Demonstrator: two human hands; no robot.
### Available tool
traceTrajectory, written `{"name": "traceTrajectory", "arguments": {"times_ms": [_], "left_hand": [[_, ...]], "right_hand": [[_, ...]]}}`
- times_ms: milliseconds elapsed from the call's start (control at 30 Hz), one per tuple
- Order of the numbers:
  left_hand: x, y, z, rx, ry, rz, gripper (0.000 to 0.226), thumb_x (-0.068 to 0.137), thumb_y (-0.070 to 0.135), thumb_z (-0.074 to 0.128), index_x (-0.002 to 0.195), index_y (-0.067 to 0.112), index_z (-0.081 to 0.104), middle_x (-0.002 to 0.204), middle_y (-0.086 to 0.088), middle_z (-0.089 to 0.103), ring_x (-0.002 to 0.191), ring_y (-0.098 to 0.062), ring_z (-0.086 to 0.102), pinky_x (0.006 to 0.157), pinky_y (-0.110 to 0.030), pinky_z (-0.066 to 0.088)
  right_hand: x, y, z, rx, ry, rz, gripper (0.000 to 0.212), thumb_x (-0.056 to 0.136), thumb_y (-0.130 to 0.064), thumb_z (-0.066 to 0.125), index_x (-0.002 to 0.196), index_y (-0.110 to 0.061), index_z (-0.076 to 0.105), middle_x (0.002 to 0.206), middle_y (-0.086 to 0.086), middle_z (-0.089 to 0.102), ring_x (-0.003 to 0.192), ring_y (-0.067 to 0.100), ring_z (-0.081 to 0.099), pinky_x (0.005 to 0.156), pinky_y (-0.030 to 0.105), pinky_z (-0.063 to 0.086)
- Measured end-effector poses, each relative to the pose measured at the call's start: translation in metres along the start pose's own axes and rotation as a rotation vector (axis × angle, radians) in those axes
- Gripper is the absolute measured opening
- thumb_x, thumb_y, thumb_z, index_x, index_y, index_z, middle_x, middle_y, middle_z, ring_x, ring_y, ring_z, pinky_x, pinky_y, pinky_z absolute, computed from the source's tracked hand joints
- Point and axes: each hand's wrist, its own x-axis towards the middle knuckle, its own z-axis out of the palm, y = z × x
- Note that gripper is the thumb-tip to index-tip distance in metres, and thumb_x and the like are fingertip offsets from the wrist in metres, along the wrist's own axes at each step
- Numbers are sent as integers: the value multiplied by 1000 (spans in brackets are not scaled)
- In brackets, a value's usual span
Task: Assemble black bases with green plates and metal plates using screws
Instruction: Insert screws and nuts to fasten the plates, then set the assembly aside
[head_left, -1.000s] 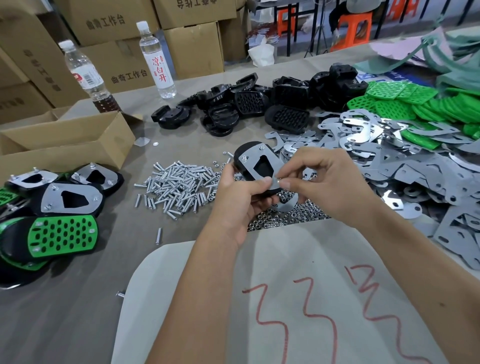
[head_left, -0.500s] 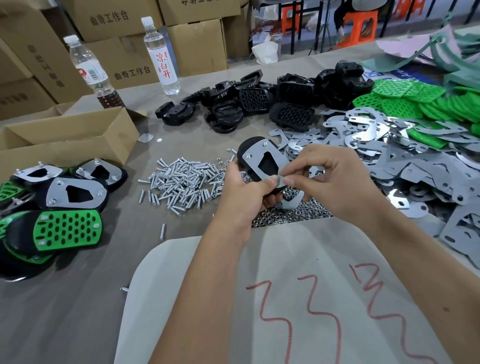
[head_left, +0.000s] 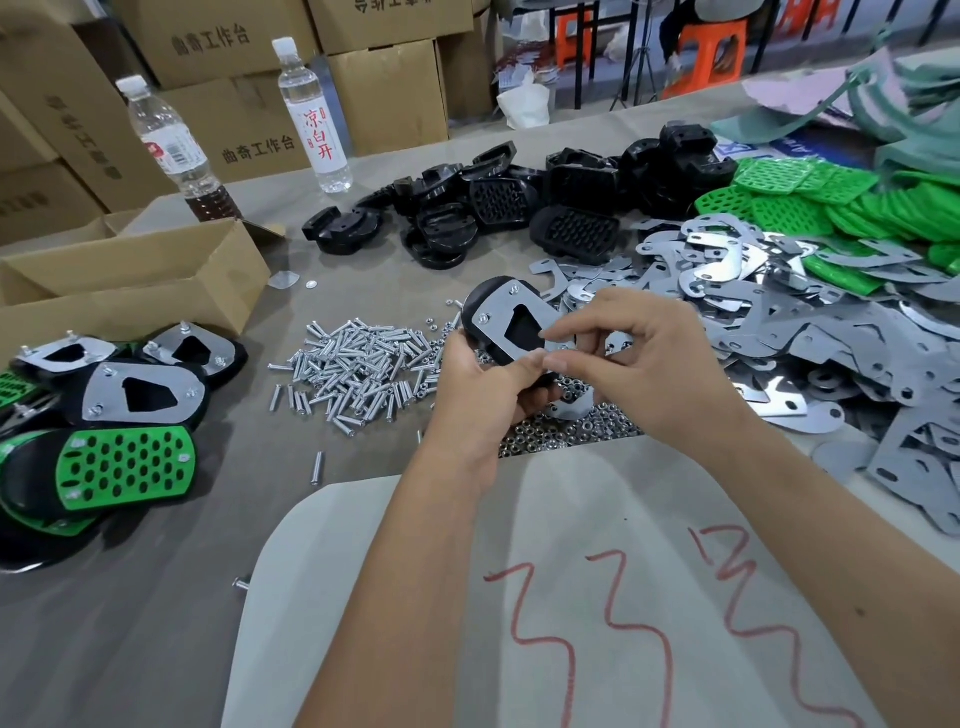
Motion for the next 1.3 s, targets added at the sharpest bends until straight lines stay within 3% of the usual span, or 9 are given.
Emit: {"name": "traceTrajectory", "arguments": {"times_ms": [133, 500, 633, 767, 900, 1000, 1133, 1233, 1300], "left_hand": [[1, 0, -1, -32, 12, -10, 35, 92, -6, 67, 121, 9, 55, 92, -3, 77, 67, -17, 69, 61, -25, 56], [0, 0, -1, -43, 15, -18, 34, 91, -8, 67, 115, 14, 58, 91, -7, 78, 67, -18, 70, 60, -24, 56], [0, 0, 0, -32, 13, -10, 38, 90, -10, 65, 119, 14, 56, 97, -11, 78, 72, -21, 71, 63, -26, 57], [0, 2, 1, -68, 30, -25, 36, 90, -9, 66, 117, 14, 58, 96, -10, 76, 72, -23, 69, 60, -24, 56], [1, 2, 0, -114, 51, -48, 35, 90, -9, 68, 114, 14, 60, 102, -11, 75, 73, -25, 68, 58, -24, 55], [1, 1, 1, -113, 54, -54, 36, 90, -10, 67, 118, 10, 58, 100, -13, 77, 68, -24, 69, 58, -25, 56], [1, 2, 1, -158, 67, -69, 36, 90, -10, 67, 120, 7, 57, 98, -13, 77, 64, -25, 70, 58, -26, 56], [1, 2, 2, -156, 69, -59, 38, 88, -10, 69, 120, 7, 58, 98, -10, 76, 66, -24, 71, 60, -28, 57], [1, 2, 2, -163, 79, -64, 37, 88, -11, 69, 119, 6, 57, 95, -9, 75, 64, -23, 71, 60, -28, 58]], "right_hand": [[0, 3, -2, 43, -44, 10, 19, 87, -2, 81, 97, -17, 83, 81, -2, 62, 73, 16, 63, 54, 32, 59], [0, 6, -1, -18, 7, -24, 13, 82, -14, 87, 80, -13, 74, 73, -10, 61, 67, 17, 61, 51, 46, 56], [-1, 6, 1, -93, 81, -37, 25, 80, -22, 90, 73, -15, 67, 65, -11, 57, 62, 8, 53, 53, 21, 45], [-1, 6, 1, 36, -22, -9, 18, 87, -14, 83, 104, -20, 80, 74, -4, 56, 62, 11, 58, 50, 31, 57], [0, 7, 1, 62, -37, 3, 19, 90, 2, 76, 103, -11, 80, 79, 5, 59, 58, 18, 62, 52, 33, 57], [-2, 2, 3, 55, -9, 19, 6, 87, -13, 82, 87, -8, 78, 71, 5, 60, 58, 14, 58, 49, 27, 51], [-3, 2, -3, 28, 106, 10, 43, 95, -31, 74, 68, 1, 61, 55, 6, 53, 48, 26, 49, 48, 34, 38], [-6, -5, 0, 115, -23, 61, 32, 102, -34, 62, 84, -13, 77, 60, -1, 59, 49, 4, 50, 54, 12, 41], [-7, -8, 2, 122, -52, 85, 49, 103, -47, 55, 63, -23, 70, 52, 14, 46, 45, 11, 43, 54, 17, 46]]}}
